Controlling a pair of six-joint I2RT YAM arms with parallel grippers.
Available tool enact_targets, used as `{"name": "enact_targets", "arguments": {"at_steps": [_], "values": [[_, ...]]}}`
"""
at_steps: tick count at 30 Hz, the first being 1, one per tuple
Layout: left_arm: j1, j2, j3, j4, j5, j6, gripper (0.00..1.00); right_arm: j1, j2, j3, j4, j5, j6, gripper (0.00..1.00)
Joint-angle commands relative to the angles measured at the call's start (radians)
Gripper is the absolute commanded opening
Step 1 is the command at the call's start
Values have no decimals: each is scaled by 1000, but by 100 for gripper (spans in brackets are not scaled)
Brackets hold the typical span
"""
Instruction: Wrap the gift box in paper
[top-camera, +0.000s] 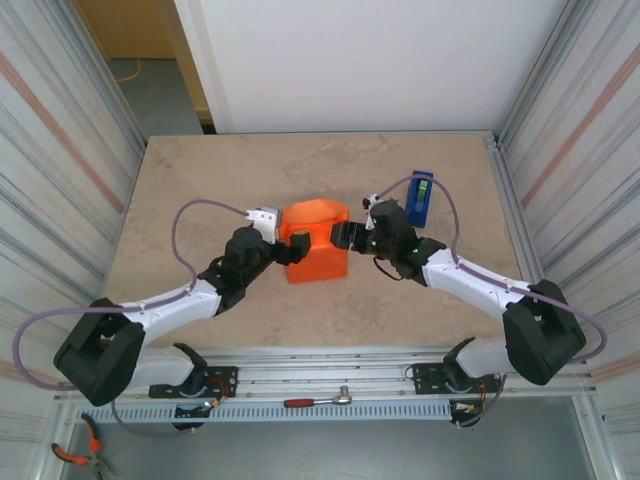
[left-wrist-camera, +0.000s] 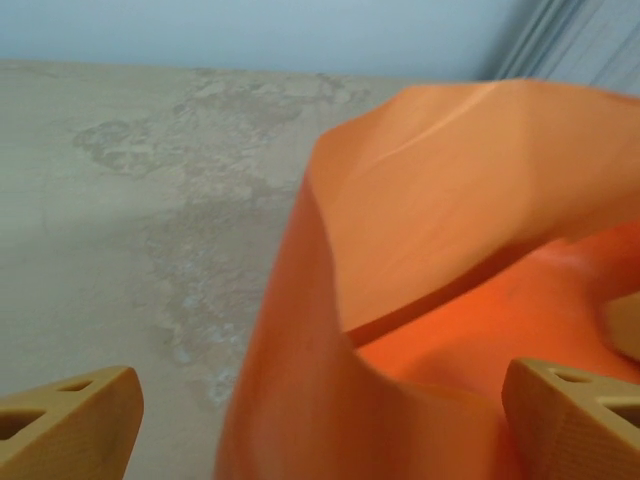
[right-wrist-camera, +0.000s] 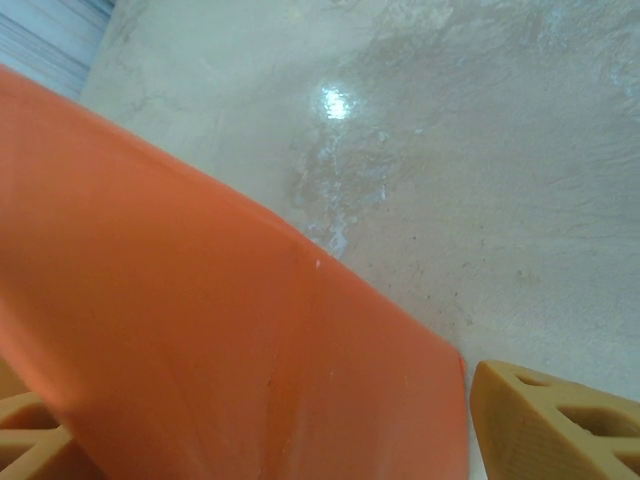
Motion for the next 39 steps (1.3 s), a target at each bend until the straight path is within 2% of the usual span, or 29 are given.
{"name": "enact_targets", "arguments": {"at_steps": [1,6,13,19,24,29,35,39], "values": [[-3,25,34,-7,-117,43,92,7,-71,29,-62,35,-19,81],[-3,54,42,-18,-137,42,87,4,-106,36,-69,53,-70,87],[-3,48,32,-35,-124,47,80,4,34,116,-41,62,-134,88],[-3,23,24,-53,-115,47,76,21,157,131,6,111,-150,83],[10,-33,47,-95,-107,55,78,37,151,50,46,140,-112,77],[31,-34,63,-110,-84,60,78,67,131,16,47,167,-89,76],[29,35,80,-86,-70,57,66,106,113,26,15,221,-83,75],[16,71,89,-64,-68,51,56,147,98,21,-4,346,-86,73]]}}
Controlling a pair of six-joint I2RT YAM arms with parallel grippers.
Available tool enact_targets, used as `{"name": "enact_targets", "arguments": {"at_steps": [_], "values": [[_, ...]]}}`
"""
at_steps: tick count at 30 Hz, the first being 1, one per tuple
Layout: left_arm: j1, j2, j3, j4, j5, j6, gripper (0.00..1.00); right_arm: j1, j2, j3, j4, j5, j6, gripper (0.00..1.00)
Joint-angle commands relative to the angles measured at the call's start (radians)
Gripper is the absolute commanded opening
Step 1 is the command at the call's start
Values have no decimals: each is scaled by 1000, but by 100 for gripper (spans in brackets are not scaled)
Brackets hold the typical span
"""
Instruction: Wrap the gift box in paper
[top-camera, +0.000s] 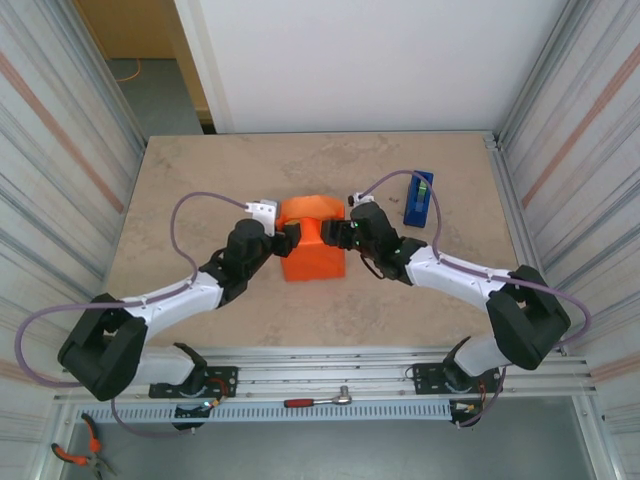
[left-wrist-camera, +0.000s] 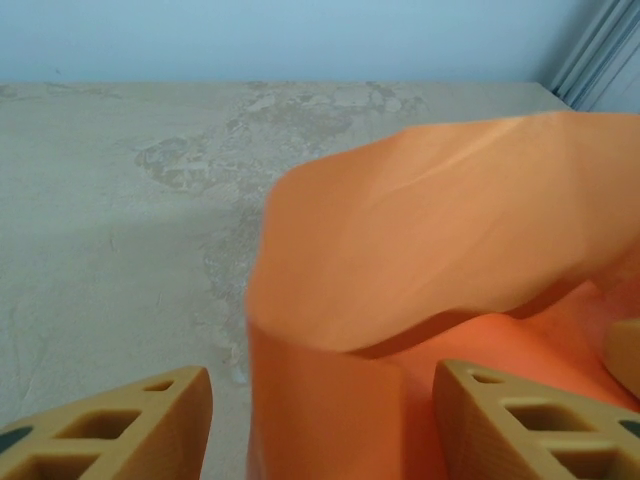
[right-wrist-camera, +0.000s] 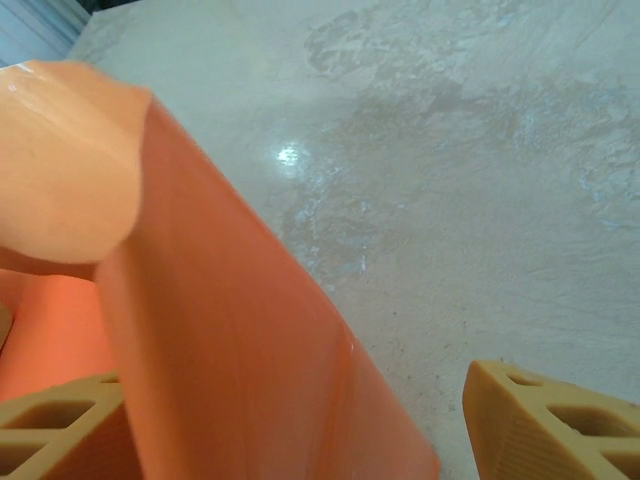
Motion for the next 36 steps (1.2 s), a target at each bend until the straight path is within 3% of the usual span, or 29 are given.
{"name": "enact_targets", "arguments": {"at_steps": [1,6,15,21,29,36], "values": [[-12,48,22,-6,-7,14,54,45,-13,-36,-97,121,11,72],[-33,82,34,12,-19,8,45,52,-36,-44,-95,173,20,71],[-51,58,10,-5,-79,-17,37,4,-165,-18,-122,59,15,83],[-64,60,19,-13,-104,-26,34,10,-170,-25,-111,39,12,84],[-79,65,24,-24,-139,-41,32,58,-85,-26,-72,138,2,79],[-83,68,29,-17,-148,-35,30,71,-42,-47,-63,191,11,68]]}}
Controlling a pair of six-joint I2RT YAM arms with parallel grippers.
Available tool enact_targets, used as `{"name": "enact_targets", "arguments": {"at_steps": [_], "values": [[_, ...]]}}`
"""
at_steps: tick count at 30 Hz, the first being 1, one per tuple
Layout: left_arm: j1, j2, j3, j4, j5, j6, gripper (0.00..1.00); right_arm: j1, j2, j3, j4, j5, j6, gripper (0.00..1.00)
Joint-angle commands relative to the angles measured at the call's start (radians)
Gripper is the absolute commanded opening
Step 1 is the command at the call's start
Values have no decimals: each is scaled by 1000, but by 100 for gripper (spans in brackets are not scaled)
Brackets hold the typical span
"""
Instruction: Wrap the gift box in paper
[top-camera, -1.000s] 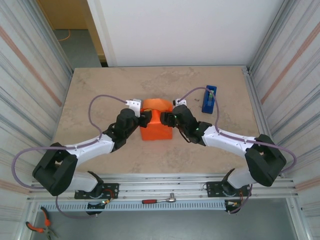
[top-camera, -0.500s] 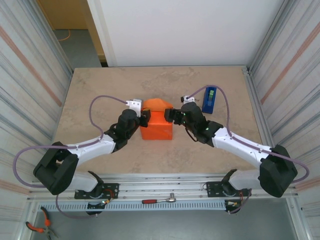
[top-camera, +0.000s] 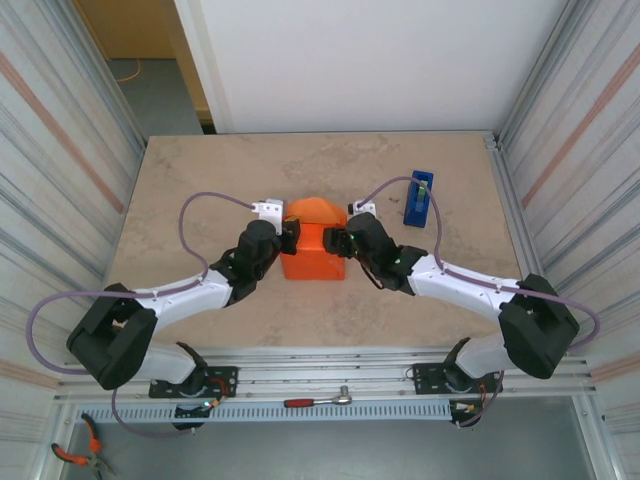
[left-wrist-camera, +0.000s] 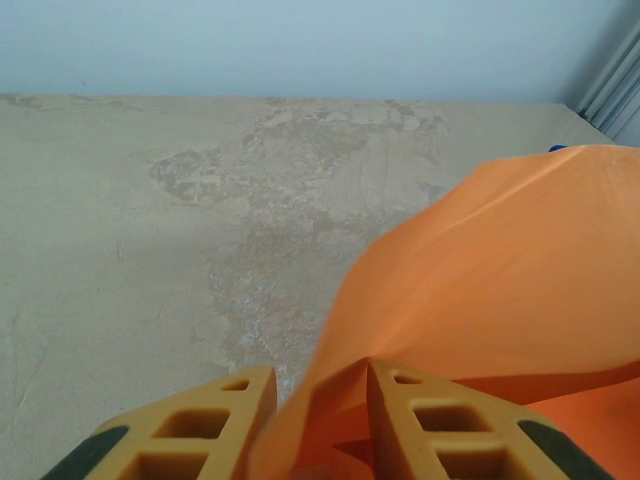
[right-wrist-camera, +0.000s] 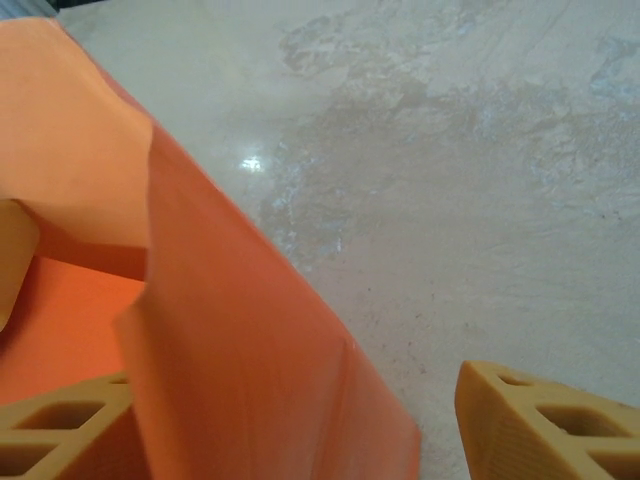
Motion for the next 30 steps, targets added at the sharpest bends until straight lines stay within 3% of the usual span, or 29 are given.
{"name": "enact_targets", "arguments": {"at_steps": [1,11,21,25,28,30], "values": [[-15,8,6,-64,-14,3,31,4,22,-22,-5,61,-5,66],[-18,21,7,-42,-2,4,19,16,49,11,-29,94,-32,49],[-45,48,11,-3,-30,-20,9,21,94,79,-51,97,-58,19],[-47,58,19,4,-38,-23,5,21,101,102,-68,94,-72,12],[-47,55,28,3,-37,-9,8,22,99,91,-69,100,-61,7],[-38,35,43,-25,-34,1,20,22,91,74,-66,105,-42,5]]}}
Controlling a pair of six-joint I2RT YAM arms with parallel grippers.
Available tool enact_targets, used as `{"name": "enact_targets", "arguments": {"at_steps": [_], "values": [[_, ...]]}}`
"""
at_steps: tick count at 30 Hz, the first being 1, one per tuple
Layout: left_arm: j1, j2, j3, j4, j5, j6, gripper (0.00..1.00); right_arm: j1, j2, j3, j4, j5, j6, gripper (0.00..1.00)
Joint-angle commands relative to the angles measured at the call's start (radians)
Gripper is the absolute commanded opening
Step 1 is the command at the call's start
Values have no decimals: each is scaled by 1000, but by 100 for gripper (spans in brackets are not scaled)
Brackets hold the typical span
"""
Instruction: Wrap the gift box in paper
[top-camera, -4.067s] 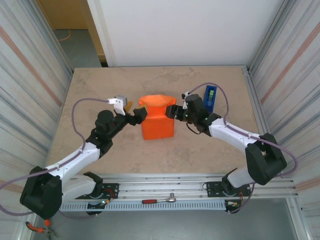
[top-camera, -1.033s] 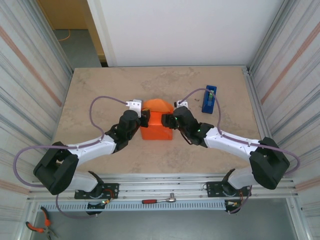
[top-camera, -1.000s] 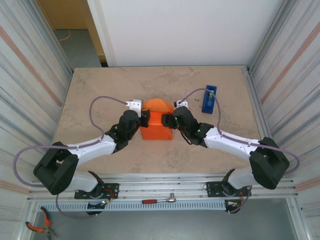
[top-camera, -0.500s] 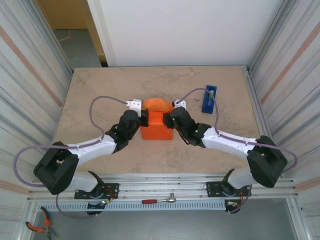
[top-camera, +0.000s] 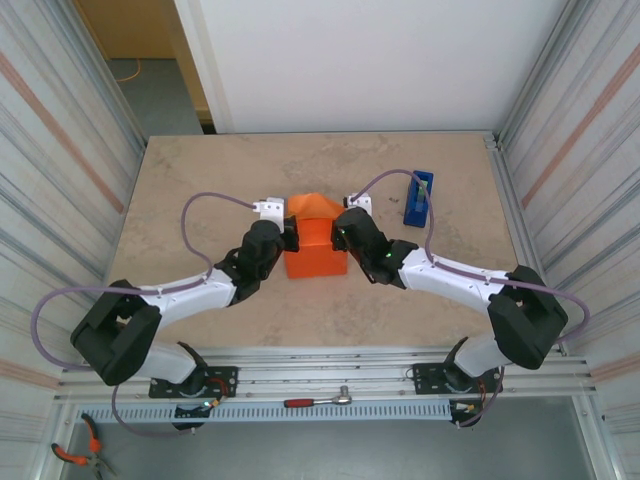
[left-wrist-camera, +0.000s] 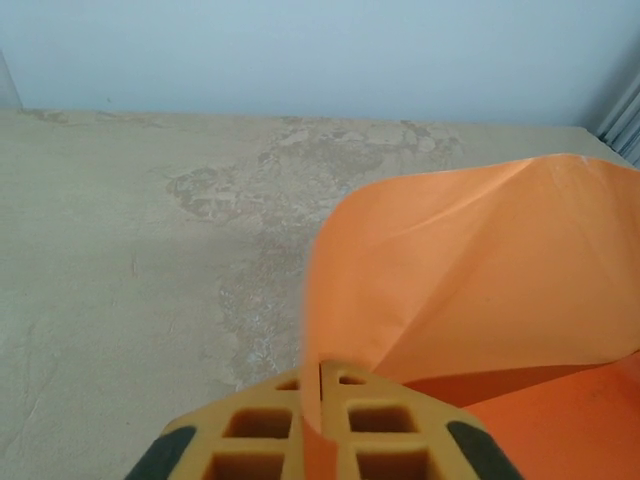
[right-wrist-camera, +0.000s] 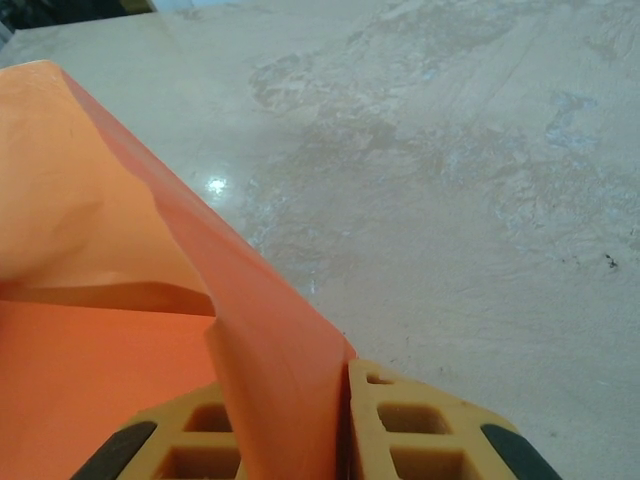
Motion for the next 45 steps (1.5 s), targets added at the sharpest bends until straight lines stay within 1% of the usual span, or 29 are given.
{"name": "enact_targets", "arguments": {"at_steps": [1,4,6,8,10,14,18,20,24,28,32,34,35,37,40,41,43,45], "values": [[-6,-9,31,-68,46,14,27,8,18,-9,-53,6,-8,5],[36,-93,41,-120,97,7,48,11,12,-16,-61,16,13,4],[81,-166,43,-166,160,-22,59,15,13,-17,-61,23,23,3],[122,-230,40,-197,223,-39,66,20,15,-15,-66,31,33,2],[141,-283,41,-249,260,-45,70,24,17,-11,-74,44,43,1],[140,-358,-11,-289,285,-72,72,33,22,-12,-76,59,63,1],[107,-379,-89,-233,238,-100,73,40,27,-17,-72,64,72,1],[95,-359,-105,-197,230,-108,73,39,25,-17,-74,68,73,1],[76,-285,-81,-160,222,-97,73,39,19,-19,-78,75,74,1],[73,-203,-49,-112,204,-91,73,39,16,-20,-79,76,76,1],[72,-127,-12,-103,168,-79,72,39,14,-15,-85,65,75,3],[73,-94,-11,-102,127,-84,69,36,9,-3,-94,50,65,7],[72,-83,-11,-99,114,-83,67,31,3,5,-100,35,58,11],[70,-62,-18,-98,91,-86,62,21,-17,27,-125,11,49,23],[70,-50,-31,-96,78,-85,57,5,-66,44,-146,-14,35,36],[70,-50,-33,-95,79,-82,56,0,-78,46,-151,-23,33,40],[70,-50,-35,-98,77,-78,55,-10,-103,49,-154,-50,23,53],[69,-51,-36,-98,79,-71,55,-18,-112,57,-156,-77,10,63]]}}
